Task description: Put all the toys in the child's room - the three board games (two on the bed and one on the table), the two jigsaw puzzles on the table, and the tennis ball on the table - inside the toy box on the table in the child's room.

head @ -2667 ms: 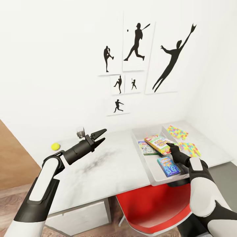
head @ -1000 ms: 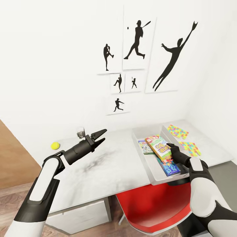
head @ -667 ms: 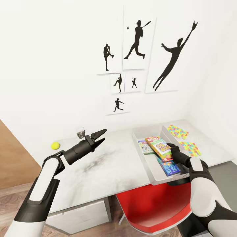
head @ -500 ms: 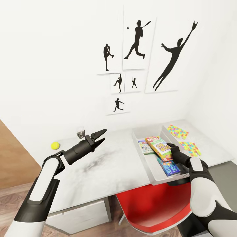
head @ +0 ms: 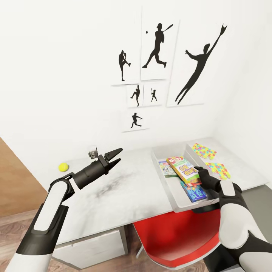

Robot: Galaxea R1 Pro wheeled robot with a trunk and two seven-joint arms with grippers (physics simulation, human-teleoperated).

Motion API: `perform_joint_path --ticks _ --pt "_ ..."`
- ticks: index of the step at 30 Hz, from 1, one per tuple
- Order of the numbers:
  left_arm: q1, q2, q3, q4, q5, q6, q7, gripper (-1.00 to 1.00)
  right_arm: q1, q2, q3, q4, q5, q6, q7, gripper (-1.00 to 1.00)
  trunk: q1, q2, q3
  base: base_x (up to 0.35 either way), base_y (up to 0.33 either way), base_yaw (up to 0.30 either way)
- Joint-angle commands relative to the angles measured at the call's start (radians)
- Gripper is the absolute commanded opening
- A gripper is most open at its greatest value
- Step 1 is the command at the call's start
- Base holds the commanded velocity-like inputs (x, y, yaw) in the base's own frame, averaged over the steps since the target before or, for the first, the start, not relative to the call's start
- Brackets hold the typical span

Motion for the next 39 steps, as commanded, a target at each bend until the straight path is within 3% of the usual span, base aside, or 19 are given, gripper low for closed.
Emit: perform_joint_path --ticks 1,10,39 --pt "-0.001 0.001 0.0 0.0 -0.003 0.002 -0.004 1.0 -0.001 0.001 -0.004 -0.008 -0.005 0.006 -0.015 1.0 0.001 -0.002 -0.002 0.0 0.0 0.0" --pt "-0.001 0.001 0.0 0.0 -0.003 0.002 -0.004 1.0 -0.001 0.006 -0.004 -0.04 -0.013 0.011 -0.06 1.0 0.001 -0.002 -0.002 0.0 0.0 0.0" --pt "-0.001 0.002 0.0 0.0 -0.003 0.002 -0.004 1.0 0.0 0.014 0.002 -0.057 -0.02 0.017 -0.072 1.0 0.001 -0.002 -0.002 0.0 0.0 0.0"
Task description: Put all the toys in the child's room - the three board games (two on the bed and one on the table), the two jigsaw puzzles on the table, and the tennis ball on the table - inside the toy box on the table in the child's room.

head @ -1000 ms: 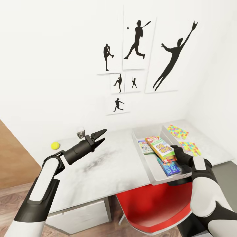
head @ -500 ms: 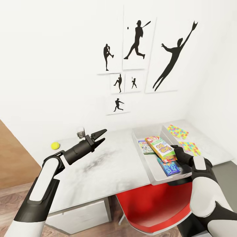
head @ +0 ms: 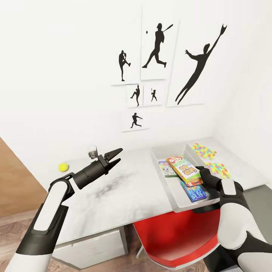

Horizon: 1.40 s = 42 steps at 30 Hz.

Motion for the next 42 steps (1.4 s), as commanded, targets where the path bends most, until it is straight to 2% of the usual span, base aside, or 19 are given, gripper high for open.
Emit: perform_joint_path --ticks 1,11,18,19,26,32,42 --pt "-0.001 0.001 0.0 0.0 -0.003 0.002 -0.004 1.0 -0.001 0.001 -0.002 -0.001 -0.01 0.005 -0.008 1.0 0.001 -0.002 -0.002 0.0 0.0 0.0" --pt "-0.001 0.001 0.0 0.0 -0.003 0.002 -0.004 1.0 0.001 0.013 -0.001 -0.014 -0.01 0.01 -0.009 1.0 0.001 -0.002 -0.002 0.0 0.0 0.0" --pt "-0.001 0.0 0.0 0.0 -0.002 0.002 -0.003 1.0 0.031 0.064 -0.002 -0.146 -0.009 0.096 -0.01 1.0 0.001 -0.002 -0.002 0.0 0.0 0.0" --pt "-0.001 0.0 0.0 0.0 -0.002 0.002 -0.003 1.0 0.031 0.064 -0.002 -0.146 -0.009 0.096 -0.01 1.0 0.001 -0.002 -0.002 0.0 0.0 0.0" --pt "-0.001 0.001 0.0 0.0 -0.003 0.002 -0.003 1.0 0.067 0.113 -0.001 -0.267 -0.01 0.136 -0.011 1.0 0.001 -0.002 -0.002 0.0 0.0 0.0" --pt "-0.001 0.001 0.0 0.0 -0.003 0.002 -0.003 1.0 0.074 0.124 -0.001 -0.292 -0.01 0.144 -0.011 1.0 0.001 -0.002 -0.002 0.0 0.0 0.0" --pt "-0.001 0.001 0.0 0.0 -0.003 0.002 -0.003 1.0 0.076 0.129 0.002 -0.305 -0.01 0.148 -0.011 1.0 0.001 -0.002 -0.002 0.0 0.0 0.0"
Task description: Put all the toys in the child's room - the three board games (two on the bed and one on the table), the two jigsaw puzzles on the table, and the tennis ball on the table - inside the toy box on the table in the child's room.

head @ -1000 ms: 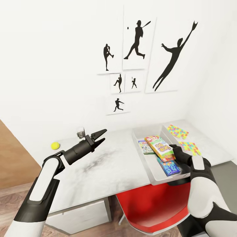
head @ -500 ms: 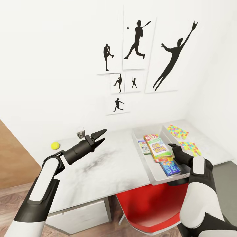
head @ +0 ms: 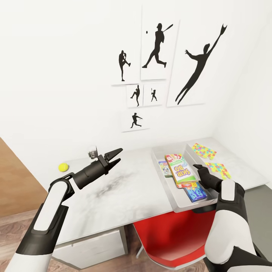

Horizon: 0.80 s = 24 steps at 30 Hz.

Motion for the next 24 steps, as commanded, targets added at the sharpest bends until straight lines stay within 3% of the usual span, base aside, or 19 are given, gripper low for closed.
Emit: perform_joint_path --ticks 1,9,15,17,18,20,24 --pt "-0.001 0.001 0.0 0.0 -0.003 0.002 -0.004 1.0 -0.001 0.001 -0.002 -0.003 -0.01 0.005 -0.008 1.0 0.001 -0.002 -0.002 0.0 0.0 0.0" --pt "-0.001 0.001 0.0 0.001 -0.004 0.002 -0.004 1.0 -0.001 0.002 0.003 -0.023 -0.01 0.008 -0.006 1.0 0.001 -0.002 -0.002 0.0 0.0 0.0" --pt "-0.001 0.001 0.0 0.001 -0.005 0.002 -0.004 1.0 -0.001 0.002 0.032 -0.031 -0.009 0.009 0.001 1.0 0.001 -0.002 -0.002 0.0 0.0 0.0" --pt "-0.001 0.001 0.0 0.002 -0.006 0.002 -0.004 1.0 -0.001 0.001 0.069 -0.035 -0.009 0.009 0.005 1.0 0.001 -0.002 -0.002 0.0 0.0 0.0" --pt "-0.001 0.001 0.0 0.002 -0.006 0.002 -0.004 1.0 -0.001 0.001 0.069 -0.035 -0.009 0.009 0.005 1.0 0.001 -0.002 -0.002 0.0 0.0 0.0" --pt "-0.002 0.001 0.0 0.002 -0.007 0.002 -0.003 1.0 0.0 0.001 0.116 -0.043 -0.009 0.009 0.017 1.0 0.001 -0.002 -0.002 0.0 0.0 0.0" --pt "-0.002 0.001 0.001 0.002 -0.008 0.002 0.001 1.0 0.009 0.0 0.162 -0.059 -0.008 0.008 0.044 1.0 0.001 -0.002 -0.002 0.0 0.0 0.0"
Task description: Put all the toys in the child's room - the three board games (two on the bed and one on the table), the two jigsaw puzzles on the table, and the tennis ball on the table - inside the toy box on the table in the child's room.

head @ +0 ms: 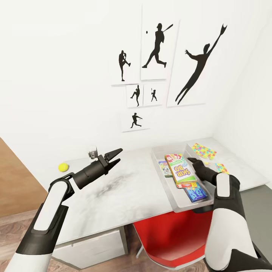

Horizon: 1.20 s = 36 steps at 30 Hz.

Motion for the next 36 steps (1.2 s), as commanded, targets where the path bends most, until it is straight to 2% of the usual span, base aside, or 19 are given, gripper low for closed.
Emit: perform_joint_path --ticks 1,2,4,5,7,12,17,20,22,25,29,36 --pt "-0.001 0.001 0.0 0.0 -0.003 0.002 0.0 1.0 0.008 0.0 0.018 -0.013 -0.004 0.005 0.016 1.0 0.001 -0.002 -0.002 0.0 0.0 0.0" --pt "-0.001 0.001 0.0 0.0 -0.003 0.002 0.0 1.0 0.008 0.0 0.018 -0.013 -0.004 0.005 0.016 1.0 0.001 -0.002 -0.002 0.0 0.0 0.0" --pt "-0.001 0.001 0.0 0.0 -0.004 0.002 0.01 1.0 0.033 -0.002 0.056 -0.045 -0.003 0.004 0.062 1.0 0.001 -0.002 -0.002 0.0 0.0 0.0" --pt "-0.001 0.001 0.0 0.0 -0.004 0.002 0.01 1.0 0.033 -0.002 0.056 -0.045 -0.003 0.004 0.062 1.0 0.001 -0.002 -0.002 0.0 0.0 0.0" --pt "-0.001 0.001 0.0 0.0 -0.004 0.002 0.024 1.0 0.062 -0.005 0.09 -0.088 -0.003 0.004 0.113 1.0 0.001 -0.002 -0.002 0.0 0.0 0.0" --pt "-0.001 0.002 0.001 0.0 -0.005 0.003 0.038 1.0 0.09 -0.007 0.116 -0.14 -0.002 0.005 0.159 1.0 0.001 -0.002 -0.002 0.0 0.0 0.0" --pt "-0.001 0.003 0.003 0.0 -0.005 0.003 0.058 1.0 0.148 -0.009 0.146 -0.272 -0.002 0.005 0.214 1.0 0.001 -0.002 -0.002 0.0 0.0 0.0" --pt "-0.001 0.003 0.003 0.0 -0.005 0.003 0.061 1.0 0.162 -0.009 0.151 -0.304 -0.002 0.005 0.221 1.0 0.001 -0.002 -0.002 0.0 0.0 0.0" --pt "0.004 0.007 -0.008 0.011 -0.017 -0.009 0.073 1.0 0.174 -0.021 0.15 -0.305 0.01 0.011 0.233 1.0 0.001 -0.002 -0.002 0.0 0.0 0.0" --pt "-0.007 0.012 -0.013 0.028 -0.021 -0.024 0.071 1.0 0.176 -0.009 0.134 -0.312 0.028 0.011 0.25 1.0 0.001 -0.002 -0.002 0.0 0.0 0.0" --pt "-0.008 0.012 -0.013 0.038 -0.021 -0.024 0.071 1.0 0.176 -0.009 0.13 -0.312 0.05 0.011 0.272 1.0 0.001 -0.002 -0.002 0.0 0.0 0.0" --pt "-0.008 0.012 -0.013 0.038 -0.021 -0.024 0.071 1.0 0.176 -0.009 0.13 -0.312 0.052 0.011 0.301 1.0 0.001 -0.002 -0.002 0.0 0.0 0.0"
